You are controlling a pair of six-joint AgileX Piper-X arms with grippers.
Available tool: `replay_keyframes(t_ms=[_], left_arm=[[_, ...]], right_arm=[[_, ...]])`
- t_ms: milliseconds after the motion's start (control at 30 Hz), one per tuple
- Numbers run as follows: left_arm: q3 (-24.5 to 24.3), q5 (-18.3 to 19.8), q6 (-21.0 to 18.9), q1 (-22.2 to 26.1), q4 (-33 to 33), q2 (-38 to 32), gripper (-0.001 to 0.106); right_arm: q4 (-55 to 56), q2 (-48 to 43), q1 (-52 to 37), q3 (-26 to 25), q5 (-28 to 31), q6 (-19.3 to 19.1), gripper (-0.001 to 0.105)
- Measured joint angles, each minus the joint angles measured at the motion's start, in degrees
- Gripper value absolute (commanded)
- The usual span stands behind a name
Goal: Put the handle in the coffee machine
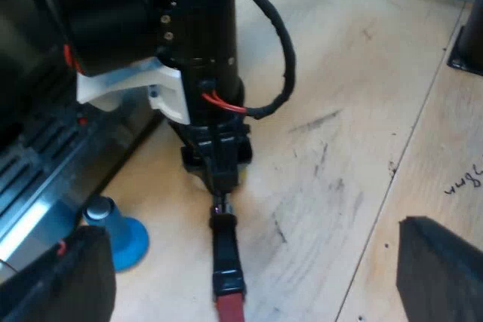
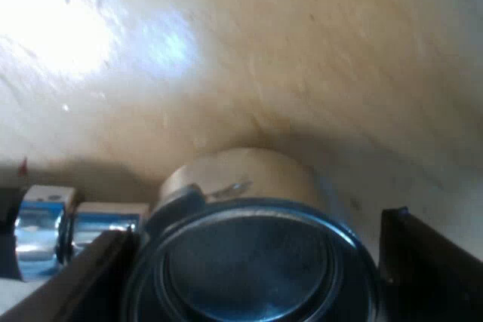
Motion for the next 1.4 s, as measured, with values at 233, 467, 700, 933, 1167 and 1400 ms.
replay_keyframes(t_ms=[233,467,700,933,1167,1400], left_arm=[[0.0,0.0,2.08,0.0,-0.17,0.0,0.078],[0.0,1.25,2.86,0.0,-0.17,1.9,0.078],[0.0,8.55,3.71,0.0,-0.17,8.83,0.078],[0.0,8.77,14.13,0.0,-0.54,15.68,0.078],[0.0,11.1,22.53,0.0,-1.12,21.09,0.078],[0.0,11.15,25.33,0.0,-3.44,23.83,0.078]], right_arm=[[5.33,-4.38,0.5,0.0,0.0,5.84,0.0],[8.94,-8.5,4.68,0.0,0.02,11.89,0.0],[12.51,-11.35,5.72,0.0,-0.45,15.47,0.0],[15.11,-14.88,5.72,0.0,1.8,16.62,0.0],[16.14,-18.52,5.58,0.0,2.73,17.29,0.0],[16.12,-19.32,5.58,0.0,2.54,19.95,0.0]])
